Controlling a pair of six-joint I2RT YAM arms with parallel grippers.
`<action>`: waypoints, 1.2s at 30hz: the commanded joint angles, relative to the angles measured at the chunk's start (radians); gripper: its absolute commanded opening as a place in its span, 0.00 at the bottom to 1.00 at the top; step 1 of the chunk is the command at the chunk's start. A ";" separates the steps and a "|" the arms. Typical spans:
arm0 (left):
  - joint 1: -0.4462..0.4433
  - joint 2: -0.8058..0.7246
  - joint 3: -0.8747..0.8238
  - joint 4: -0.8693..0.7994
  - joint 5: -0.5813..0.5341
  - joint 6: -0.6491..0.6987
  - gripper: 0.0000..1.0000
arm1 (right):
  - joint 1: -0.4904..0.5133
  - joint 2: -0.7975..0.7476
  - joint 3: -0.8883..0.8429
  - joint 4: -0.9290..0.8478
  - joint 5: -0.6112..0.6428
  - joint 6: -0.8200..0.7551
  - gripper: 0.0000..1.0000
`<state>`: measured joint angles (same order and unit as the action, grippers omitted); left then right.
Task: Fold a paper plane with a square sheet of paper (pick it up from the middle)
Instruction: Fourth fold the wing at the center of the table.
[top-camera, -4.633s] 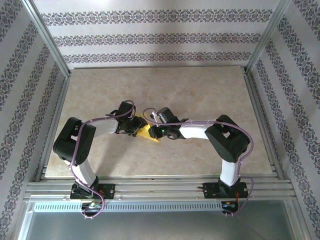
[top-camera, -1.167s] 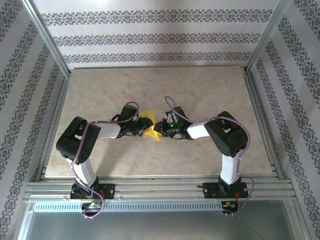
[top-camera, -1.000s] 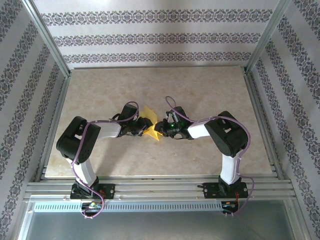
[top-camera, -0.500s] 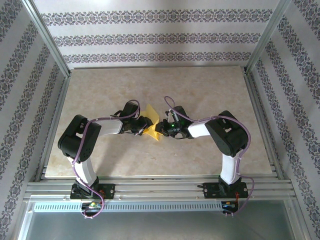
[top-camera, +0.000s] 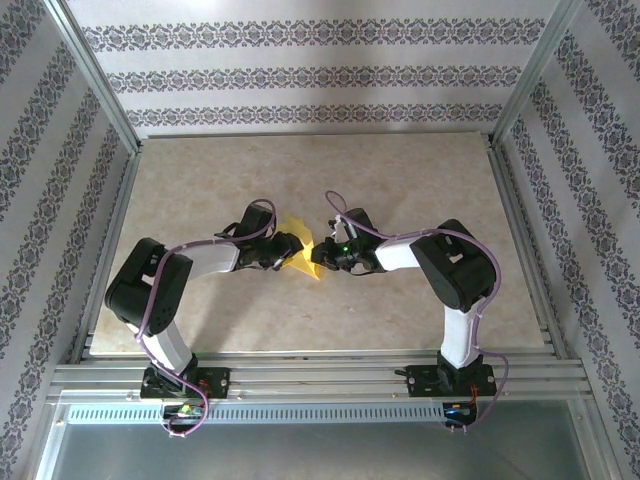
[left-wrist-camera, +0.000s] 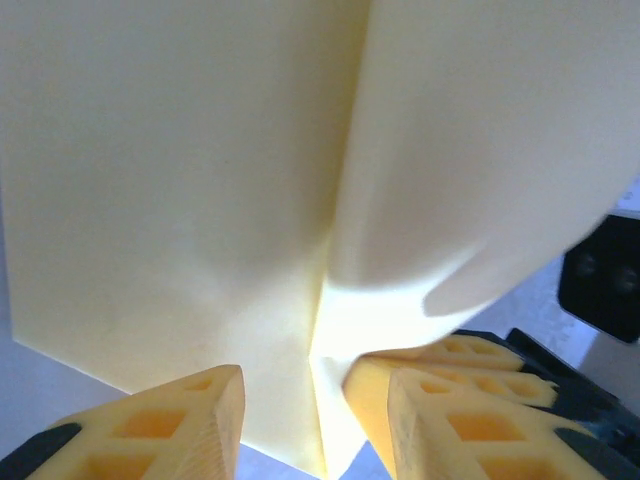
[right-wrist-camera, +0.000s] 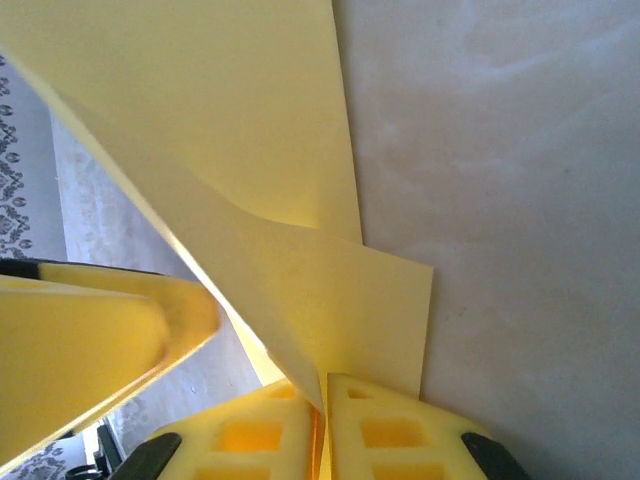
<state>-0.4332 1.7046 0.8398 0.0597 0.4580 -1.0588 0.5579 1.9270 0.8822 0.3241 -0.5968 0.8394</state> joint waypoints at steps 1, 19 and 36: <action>-0.009 -0.036 0.002 -0.036 -0.038 0.068 0.43 | -0.009 0.006 0.022 -0.035 -0.020 -0.060 0.13; 0.010 0.037 0.017 -0.082 -0.076 0.097 0.19 | 0.008 -0.052 0.096 -0.283 -0.017 -0.353 0.16; 0.008 0.082 0.010 -0.138 -0.084 0.054 0.12 | 0.125 -0.256 -0.044 -0.159 0.420 -0.660 0.63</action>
<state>-0.4301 1.7573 0.8471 0.0013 0.3946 -0.9886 0.6624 1.7115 0.8875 0.0814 -0.3496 0.2611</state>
